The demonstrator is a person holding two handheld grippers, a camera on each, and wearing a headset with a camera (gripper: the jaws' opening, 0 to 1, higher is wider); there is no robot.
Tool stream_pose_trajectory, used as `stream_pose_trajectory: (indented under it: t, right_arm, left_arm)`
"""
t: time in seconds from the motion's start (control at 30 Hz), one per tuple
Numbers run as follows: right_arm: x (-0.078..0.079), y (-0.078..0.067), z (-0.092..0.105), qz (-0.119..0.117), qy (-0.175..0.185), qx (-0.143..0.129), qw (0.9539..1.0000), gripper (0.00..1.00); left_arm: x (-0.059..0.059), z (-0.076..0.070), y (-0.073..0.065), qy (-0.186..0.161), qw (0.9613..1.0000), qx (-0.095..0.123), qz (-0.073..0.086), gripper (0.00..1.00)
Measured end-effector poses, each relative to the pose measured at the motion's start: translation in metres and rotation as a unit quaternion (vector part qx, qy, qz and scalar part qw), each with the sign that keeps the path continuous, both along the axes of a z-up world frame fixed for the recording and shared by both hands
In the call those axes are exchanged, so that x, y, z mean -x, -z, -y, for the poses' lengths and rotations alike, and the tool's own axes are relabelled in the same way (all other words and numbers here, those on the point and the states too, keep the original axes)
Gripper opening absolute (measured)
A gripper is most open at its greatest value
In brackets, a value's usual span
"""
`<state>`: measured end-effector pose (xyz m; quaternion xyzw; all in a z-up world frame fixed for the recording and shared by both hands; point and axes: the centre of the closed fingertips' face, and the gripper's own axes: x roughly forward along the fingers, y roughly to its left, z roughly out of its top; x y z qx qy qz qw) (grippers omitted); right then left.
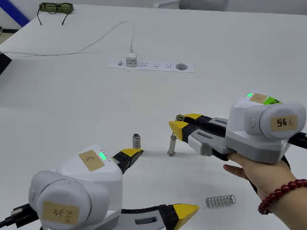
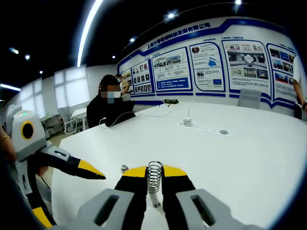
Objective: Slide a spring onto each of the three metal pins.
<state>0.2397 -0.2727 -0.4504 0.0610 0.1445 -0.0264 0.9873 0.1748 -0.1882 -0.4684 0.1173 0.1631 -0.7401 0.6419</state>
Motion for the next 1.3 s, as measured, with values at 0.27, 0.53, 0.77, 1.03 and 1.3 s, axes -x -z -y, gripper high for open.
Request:
stream_pose_trajectory:
  t: [0.27,0.53,0.77,1.03,1.3]
  right_arm:
    - [-0.001,0.004,-0.003,-0.003,-0.001,0.002,1.0,0.12]
    - [0.0,0.015,-0.005,-0.017,-0.002,0.01,0.9998,0.12]
    - [-0.001,0.02,-0.008,-0.025,-0.008,0.028,0.9993,0.12]
    - [0.0,0.028,-0.009,-0.038,-0.009,0.029,0.9988,0.12]
    - [-0.001,0.035,-0.009,-0.045,-0.005,0.024,0.9987,0.12]
  left_arm:
    - [-0.001,0.0,0.001,-0.003,1.0,-0.003,-0.003,0.87]
    - [-0.002,0.0,0.002,-0.006,1.0,-0.004,-0.004,0.88]
    - [-0.005,-0.002,0.003,-0.013,0.9999,-0.008,-0.003,0.89]
    - [-0.006,-0.002,0.003,-0.015,0.9998,-0.008,-0.004,0.89]
    - [-0.006,-0.002,0.003,-0.015,0.9998,-0.008,-0.007,0.88]
